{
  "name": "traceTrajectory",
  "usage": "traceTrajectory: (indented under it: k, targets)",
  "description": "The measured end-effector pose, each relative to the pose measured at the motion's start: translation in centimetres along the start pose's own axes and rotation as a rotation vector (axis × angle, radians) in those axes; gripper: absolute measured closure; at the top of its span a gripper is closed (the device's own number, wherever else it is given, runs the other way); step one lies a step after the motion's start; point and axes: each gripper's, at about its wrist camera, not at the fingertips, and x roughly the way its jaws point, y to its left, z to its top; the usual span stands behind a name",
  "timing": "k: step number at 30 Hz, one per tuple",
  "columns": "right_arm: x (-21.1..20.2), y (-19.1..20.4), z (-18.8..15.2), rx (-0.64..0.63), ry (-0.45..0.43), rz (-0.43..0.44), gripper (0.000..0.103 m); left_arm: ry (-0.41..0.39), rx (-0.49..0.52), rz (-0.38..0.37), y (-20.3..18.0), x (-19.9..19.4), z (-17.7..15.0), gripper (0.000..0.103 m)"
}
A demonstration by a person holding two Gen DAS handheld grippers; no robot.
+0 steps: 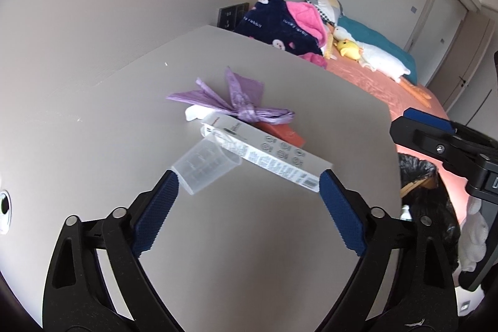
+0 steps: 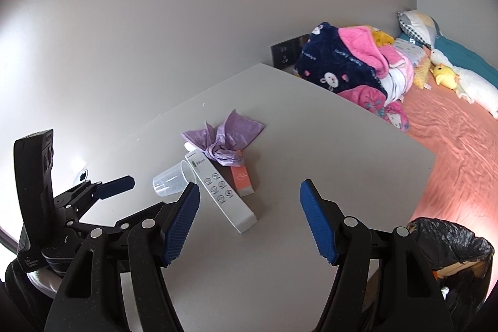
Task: Collect trash
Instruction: 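Grasp the clear measuring cup with the left tool while the right grasps the white box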
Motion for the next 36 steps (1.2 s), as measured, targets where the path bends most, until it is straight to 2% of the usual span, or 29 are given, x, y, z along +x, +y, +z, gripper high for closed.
traceTrajectory:
  k: [4,12,18,21,27,36]
  targets:
    - [1.7,0.6,0.3,-0.010,0.036,0.021,0.043,0.019,0.032,0.034,0.9,1.2,0.1,0.024]
    - [4.3,1.3,0.5,-0.033,0.093,0.049,0.051,0.061,0.051,0.070,2.9,4.0,0.7,0.026]
    - [6.1,1.9,0.3,-0.072,0.136,0.061,0.054,0.099,0.067,0.054,3.5,5.4,0.8,0.038]
    - [6.9,2.3,0.2,-0.088,0.153,0.068,0.054,0.116,0.074,0.038,3.7,6.0,0.6,0.050]
    - [8.3,3.3,-0.1,-0.140,0.187,0.075,0.054,0.105,0.055,0.023,4.3,5.5,0.3,0.061]
    - [10.6,4.1,-0.2,-0.198,0.207,0.060,0.056,0.052,-0.038,0.026,6.0,2.7,-0.1,0.063]
